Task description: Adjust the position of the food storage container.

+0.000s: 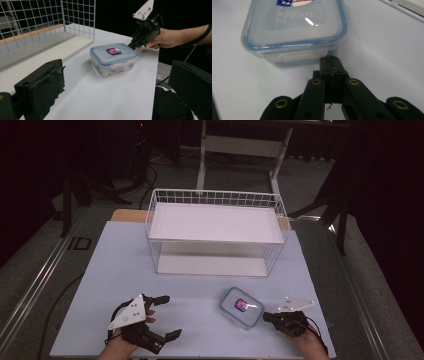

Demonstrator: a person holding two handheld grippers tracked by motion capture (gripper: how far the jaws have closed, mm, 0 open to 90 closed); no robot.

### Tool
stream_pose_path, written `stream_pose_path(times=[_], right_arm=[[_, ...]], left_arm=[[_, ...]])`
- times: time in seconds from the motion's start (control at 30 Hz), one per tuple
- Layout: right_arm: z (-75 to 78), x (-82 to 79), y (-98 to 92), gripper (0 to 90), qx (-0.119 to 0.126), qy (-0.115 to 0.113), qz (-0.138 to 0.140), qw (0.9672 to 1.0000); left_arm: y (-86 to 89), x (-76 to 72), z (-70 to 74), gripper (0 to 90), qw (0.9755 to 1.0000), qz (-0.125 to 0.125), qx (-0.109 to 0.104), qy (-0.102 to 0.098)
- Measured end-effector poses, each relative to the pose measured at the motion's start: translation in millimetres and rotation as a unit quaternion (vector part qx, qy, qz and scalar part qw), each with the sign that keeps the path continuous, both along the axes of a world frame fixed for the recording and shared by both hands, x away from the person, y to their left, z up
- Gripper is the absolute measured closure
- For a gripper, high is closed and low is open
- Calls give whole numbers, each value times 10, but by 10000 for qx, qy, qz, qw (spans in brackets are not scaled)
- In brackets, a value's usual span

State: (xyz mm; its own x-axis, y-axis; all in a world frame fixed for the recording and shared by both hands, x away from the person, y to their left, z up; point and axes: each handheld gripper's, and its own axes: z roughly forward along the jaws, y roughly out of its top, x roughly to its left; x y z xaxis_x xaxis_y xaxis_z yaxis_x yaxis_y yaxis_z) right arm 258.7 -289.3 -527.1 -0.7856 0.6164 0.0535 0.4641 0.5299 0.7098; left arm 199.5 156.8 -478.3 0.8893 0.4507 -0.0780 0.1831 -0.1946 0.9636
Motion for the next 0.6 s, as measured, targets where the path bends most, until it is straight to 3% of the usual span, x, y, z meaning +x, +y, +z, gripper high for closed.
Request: stream_pose_path(times=[0.2, 0.3, 0.47, 0.6], right_arm=[[7, 54, 42, 900, -104, -148, -68, 9998], [34, -24, 0, 900, -151, -167, -57, 9997], [62, -235, 19, 900, 37, -20, 140, 9999], [73, -312, 81, 900, 120, 33, 272, 9996]], left_arm=[[-9, -7, -6, 15, 10000, -35, 33, -2], [-3, -4, -4, 15, 10000, -18, 31, -4], [-9, -7, 2, 15, 10000, -13, 45, -28], [-16, -7, 3, 14, 10000, -10, 48, -37]])
